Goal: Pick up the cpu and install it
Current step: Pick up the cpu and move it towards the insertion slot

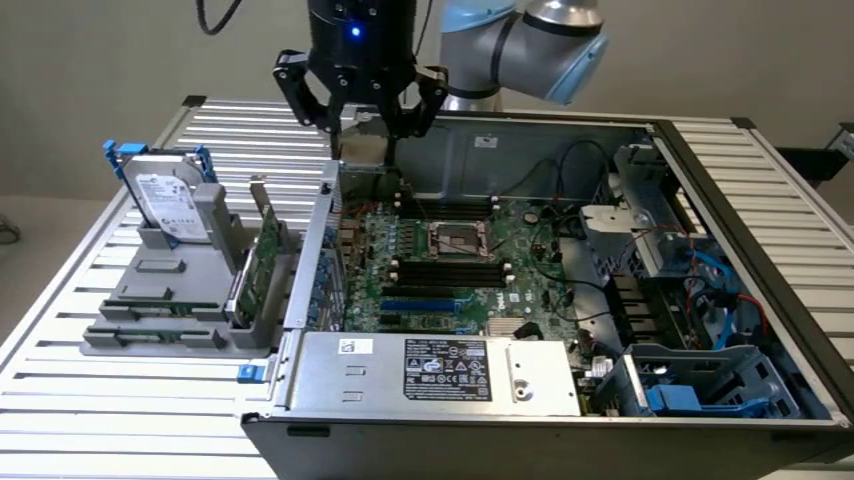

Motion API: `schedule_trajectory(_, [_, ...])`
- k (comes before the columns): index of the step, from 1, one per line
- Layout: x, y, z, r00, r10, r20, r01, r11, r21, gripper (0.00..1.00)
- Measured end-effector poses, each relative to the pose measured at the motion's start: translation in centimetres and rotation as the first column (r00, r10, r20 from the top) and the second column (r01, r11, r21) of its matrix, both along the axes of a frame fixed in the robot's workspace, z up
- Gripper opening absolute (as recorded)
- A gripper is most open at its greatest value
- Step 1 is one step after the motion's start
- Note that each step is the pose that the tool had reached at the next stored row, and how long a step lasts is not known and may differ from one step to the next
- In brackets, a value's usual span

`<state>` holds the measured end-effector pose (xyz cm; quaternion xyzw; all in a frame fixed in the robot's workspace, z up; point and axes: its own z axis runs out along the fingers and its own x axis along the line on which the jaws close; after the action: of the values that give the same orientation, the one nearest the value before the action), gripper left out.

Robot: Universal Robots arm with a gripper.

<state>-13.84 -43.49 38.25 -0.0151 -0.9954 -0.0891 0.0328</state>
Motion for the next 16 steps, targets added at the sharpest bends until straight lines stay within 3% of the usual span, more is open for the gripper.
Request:
schedule_trajectory(3, [1.4, 0.25, -0.14, 1.0000, 0.000, 0.0000, 0.000, 1.0000, -0.0025, 0.55])
schedule_trajectory(7, [3.2, 0.69, -0.38, 1.0000, 0.000, 0.0000, 0.000, 1.0000, -0.0099, 0.55])
schedule_trajectory(11, [5.0, 1.39, -0.62, 1.0000, 0.000, 0.0009, 0.000, 0.9997, -0.0233, 0.55])
schedule_trajectory(16, [6.7, 2.63, -0.88, 1.0000, 0.000, 0.0048, 0.000, 0.9992, -0.0410, 0.55])
